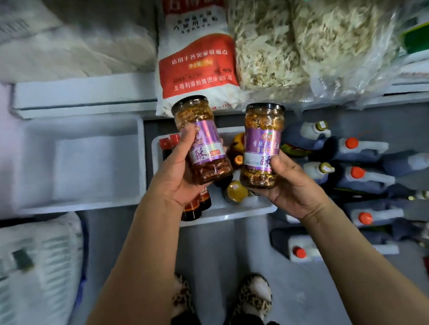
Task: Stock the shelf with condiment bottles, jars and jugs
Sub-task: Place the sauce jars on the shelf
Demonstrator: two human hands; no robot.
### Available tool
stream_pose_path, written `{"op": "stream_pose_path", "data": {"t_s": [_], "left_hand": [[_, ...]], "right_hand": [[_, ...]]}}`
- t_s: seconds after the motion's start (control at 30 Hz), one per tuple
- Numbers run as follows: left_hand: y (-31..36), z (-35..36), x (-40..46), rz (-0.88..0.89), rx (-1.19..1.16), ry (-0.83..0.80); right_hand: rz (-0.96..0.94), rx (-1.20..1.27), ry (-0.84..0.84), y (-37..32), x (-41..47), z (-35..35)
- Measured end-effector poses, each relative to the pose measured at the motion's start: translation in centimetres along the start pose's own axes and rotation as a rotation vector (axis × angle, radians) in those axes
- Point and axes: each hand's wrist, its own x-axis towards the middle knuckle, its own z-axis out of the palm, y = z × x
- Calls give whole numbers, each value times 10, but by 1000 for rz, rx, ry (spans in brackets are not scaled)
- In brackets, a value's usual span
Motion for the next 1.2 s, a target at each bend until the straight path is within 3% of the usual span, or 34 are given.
{"op": "stream_pose_path", "data": {"t_s": [0.33, 0.67, 0.93, 1.2], "left_hand": [[112, 165, -192, 11, 122, -129], [226, 302, -349, 284, 405, -234], [283, 379, -373, 531, 493, -228], [329, 447, -354, 792, 462, -69]], "right_hand": [[-31, 44, -24, -140, -131, 182], [-324, -2, -124, -274, -214, 337], [-462, -77, -234, -367, -216, 396], [-507, -148, -223, -466, -179, 417]]}}
